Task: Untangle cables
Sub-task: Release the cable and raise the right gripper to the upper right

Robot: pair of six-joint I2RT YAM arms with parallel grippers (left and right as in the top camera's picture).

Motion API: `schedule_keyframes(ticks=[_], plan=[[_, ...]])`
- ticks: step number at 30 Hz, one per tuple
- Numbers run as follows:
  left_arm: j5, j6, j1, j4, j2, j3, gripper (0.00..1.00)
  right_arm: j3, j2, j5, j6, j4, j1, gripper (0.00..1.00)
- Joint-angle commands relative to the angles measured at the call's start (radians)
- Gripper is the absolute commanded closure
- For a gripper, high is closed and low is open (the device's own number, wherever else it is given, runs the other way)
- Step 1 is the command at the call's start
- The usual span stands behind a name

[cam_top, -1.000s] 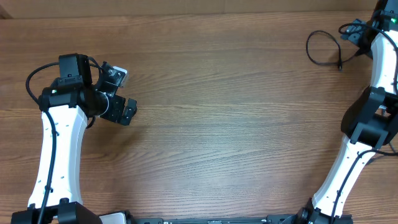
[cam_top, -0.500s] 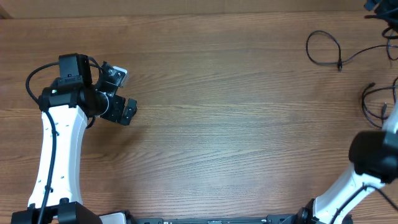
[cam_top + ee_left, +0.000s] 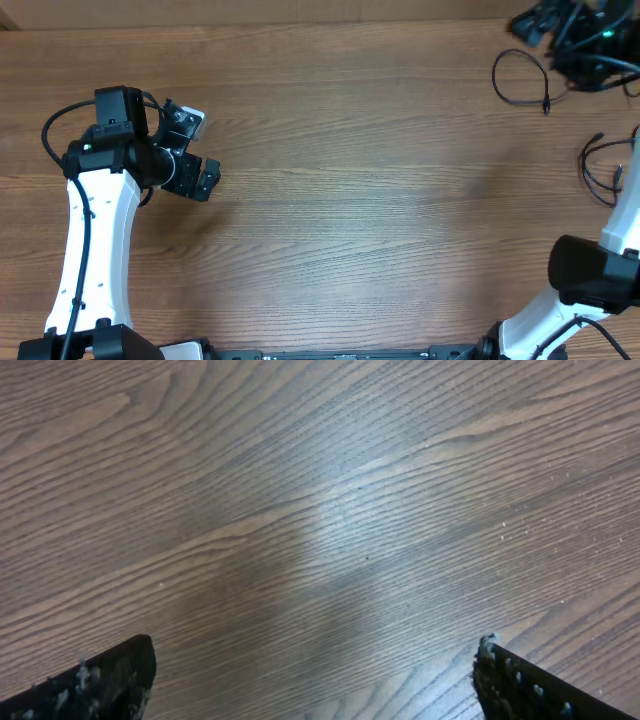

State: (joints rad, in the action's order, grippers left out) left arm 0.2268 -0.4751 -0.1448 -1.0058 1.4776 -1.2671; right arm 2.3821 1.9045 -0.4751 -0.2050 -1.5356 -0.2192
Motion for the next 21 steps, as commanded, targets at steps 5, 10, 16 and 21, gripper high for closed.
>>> schedule_keyframes(ticks=[5,10,16,21], plan=[[0.002,-0.016,-0.005,0.001,0.006,-0.011,0.01,0.009,-0.021,0.051,0.149,-0.08,0.162,0.0],[0.002,-0.016,-0.005,0.001,0.006,-0.011,0.01,0.008,-0.021,0.131,0.163,-0.097,0.251,0.0],[0.002,-0.016,-0.005,0.001,0.006,-0.011,0.0,0.008,-0.021,0.142,0.162,-0.074,0.311,0.0],[0.002,-0.016,-0.005,0.001,0.006,-0.011,0.0,0.008,-0.021,0.142,0.162,-0.078,0.344,0.0]])
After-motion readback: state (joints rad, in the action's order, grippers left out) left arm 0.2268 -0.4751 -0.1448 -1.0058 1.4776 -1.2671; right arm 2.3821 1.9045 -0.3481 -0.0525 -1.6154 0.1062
